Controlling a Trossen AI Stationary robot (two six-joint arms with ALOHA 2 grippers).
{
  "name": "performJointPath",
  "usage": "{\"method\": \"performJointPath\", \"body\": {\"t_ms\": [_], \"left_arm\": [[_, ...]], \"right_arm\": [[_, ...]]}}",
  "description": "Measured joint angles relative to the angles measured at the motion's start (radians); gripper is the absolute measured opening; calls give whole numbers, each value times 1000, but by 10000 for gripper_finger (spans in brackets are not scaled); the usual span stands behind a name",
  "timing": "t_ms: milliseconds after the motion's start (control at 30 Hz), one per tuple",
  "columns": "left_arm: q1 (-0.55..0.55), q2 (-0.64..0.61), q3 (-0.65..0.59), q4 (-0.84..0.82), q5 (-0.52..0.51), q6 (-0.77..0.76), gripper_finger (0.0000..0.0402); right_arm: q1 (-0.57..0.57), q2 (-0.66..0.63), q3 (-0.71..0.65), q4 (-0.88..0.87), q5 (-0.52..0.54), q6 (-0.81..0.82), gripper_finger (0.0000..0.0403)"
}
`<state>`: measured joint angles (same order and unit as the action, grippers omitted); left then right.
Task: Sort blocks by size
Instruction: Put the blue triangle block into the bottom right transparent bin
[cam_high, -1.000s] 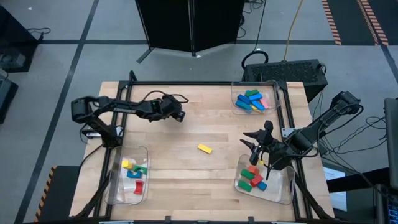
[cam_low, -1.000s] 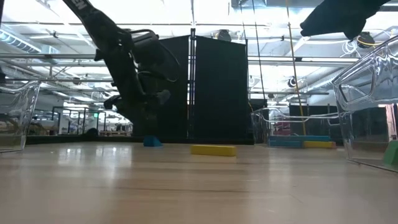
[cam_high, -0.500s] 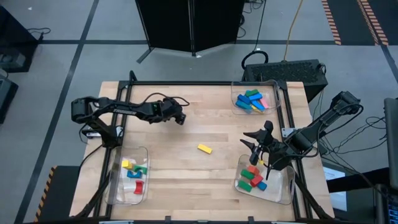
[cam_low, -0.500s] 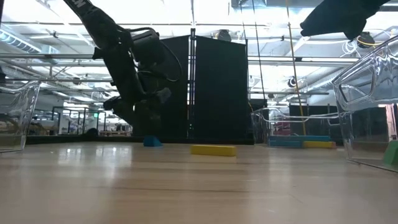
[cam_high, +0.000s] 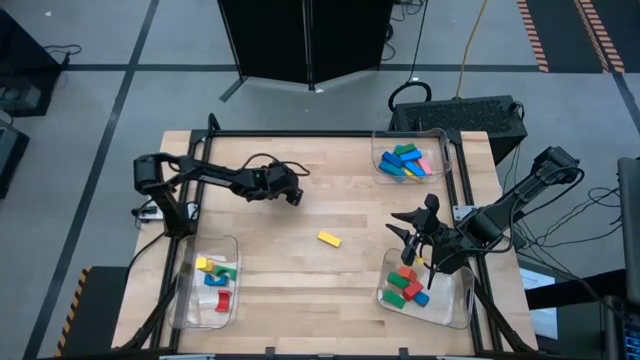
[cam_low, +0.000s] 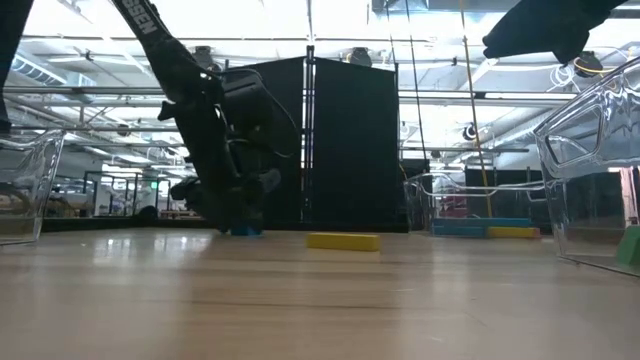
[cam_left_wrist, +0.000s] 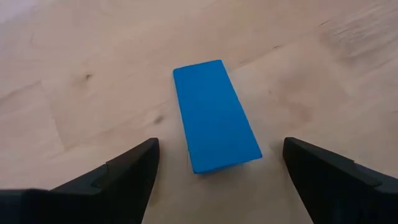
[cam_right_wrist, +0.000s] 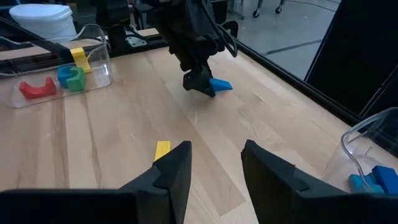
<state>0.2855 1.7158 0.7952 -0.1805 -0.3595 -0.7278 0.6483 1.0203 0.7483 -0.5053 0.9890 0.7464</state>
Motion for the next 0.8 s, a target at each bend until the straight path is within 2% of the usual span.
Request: {"method": "performJointPath", "body": {"t_ms": [167,500,800], "left_arm": [[0,0,0,1,-8,0,316],[0,0,0,-1,-9,59,211],[0,0,0,7,-8,114,140]], "right_arm": [[0,0,0,0,0,0,135],[0,1,0,0,0,-1,135],[-1,37,0,0,0,-5,135]]}}
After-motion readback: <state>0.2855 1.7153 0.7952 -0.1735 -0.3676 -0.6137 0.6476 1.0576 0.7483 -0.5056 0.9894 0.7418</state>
